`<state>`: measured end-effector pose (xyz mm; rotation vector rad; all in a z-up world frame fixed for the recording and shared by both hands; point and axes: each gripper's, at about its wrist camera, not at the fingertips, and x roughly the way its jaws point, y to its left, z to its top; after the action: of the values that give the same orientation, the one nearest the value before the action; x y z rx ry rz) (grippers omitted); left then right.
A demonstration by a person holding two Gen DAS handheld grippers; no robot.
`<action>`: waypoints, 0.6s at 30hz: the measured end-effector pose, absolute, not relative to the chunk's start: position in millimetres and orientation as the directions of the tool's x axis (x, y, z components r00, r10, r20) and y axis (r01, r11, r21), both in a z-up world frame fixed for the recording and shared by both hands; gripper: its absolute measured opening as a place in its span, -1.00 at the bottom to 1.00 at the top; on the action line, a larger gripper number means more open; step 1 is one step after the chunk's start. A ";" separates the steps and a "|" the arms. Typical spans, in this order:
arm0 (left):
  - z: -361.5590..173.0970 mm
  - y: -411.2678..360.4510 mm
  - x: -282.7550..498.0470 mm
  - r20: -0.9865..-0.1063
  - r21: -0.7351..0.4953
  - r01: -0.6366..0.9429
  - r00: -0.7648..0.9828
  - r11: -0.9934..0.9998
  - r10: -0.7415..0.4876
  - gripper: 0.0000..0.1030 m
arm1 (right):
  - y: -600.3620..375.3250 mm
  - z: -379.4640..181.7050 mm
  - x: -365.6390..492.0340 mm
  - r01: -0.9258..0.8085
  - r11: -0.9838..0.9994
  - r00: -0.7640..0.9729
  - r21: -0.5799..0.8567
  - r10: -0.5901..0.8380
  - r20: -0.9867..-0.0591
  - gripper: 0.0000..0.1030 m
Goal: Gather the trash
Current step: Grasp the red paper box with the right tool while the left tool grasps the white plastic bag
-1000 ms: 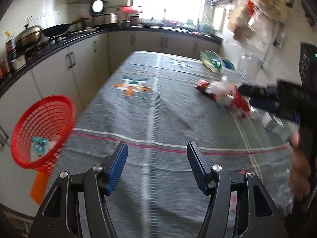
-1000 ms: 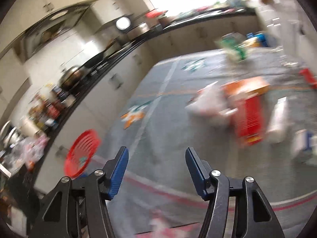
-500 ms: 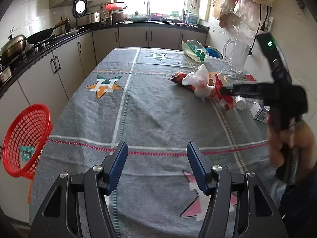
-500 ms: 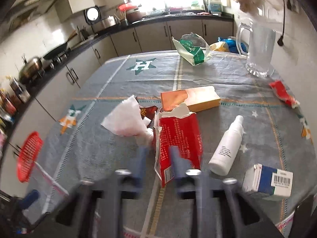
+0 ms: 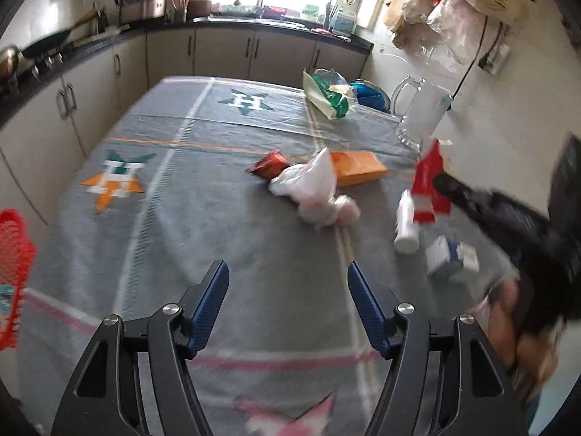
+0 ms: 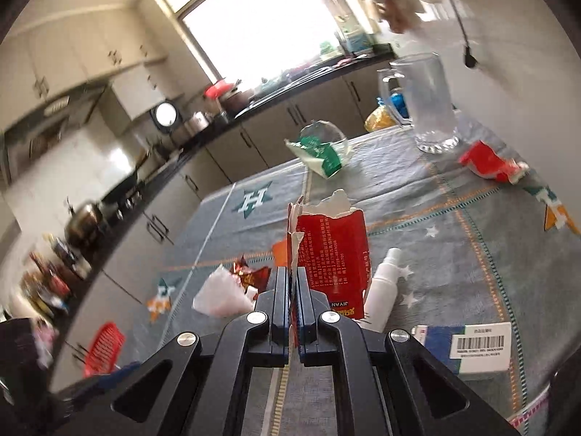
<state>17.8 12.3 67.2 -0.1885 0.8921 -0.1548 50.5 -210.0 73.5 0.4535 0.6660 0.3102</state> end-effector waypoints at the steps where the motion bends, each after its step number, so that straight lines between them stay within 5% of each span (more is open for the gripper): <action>1: 64.2 9.8 26.2 -0.760 -0.241 0.047 0.612 0.969 -0.219 0.30 | -212.7 72.9 50.6 -0.127 0.851 0.748 0.509 0.419 -0.514 -0.92; 6: 46.5 -7.7 67.6 -0.761 -0.300 0.032 0.594 0.953 -0.260 0.30 | -215.6 73.3 48.7 -0.125 0.836 0.754 0.535 0.430 -0.496 -0.92; 13: 27.9 -22.7 105.8 -0.778 -0.224 -0.011 0.604 0.975 -0.172 0.27 | -217.0 76.1 41.1 -0.139 0.818 0.750 0.558 0.455 -0.480 -0.92; 16: 28.8 -20.8 109.4 -0.762 -0.232 0.016 0.619 0.973 -0.192 -0.21 | -214.7 75.3 42.9 -0.142 0.821 0.745 0.553 0.457 -0.486 -0.92; 18: 29.4 -19.7 108.0 -0.752 -0.242 0.037 0.624 0.970 -0.211 -0.35 | -211.4 73.8 43.6 -0.149 0.823 0.737 0.548 0.462 -0.493 -0.92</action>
<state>108.0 -19.7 29.4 -0.2115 0.8872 -0.1434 43.6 -211.4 73.8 0.5053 0.6628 0.3517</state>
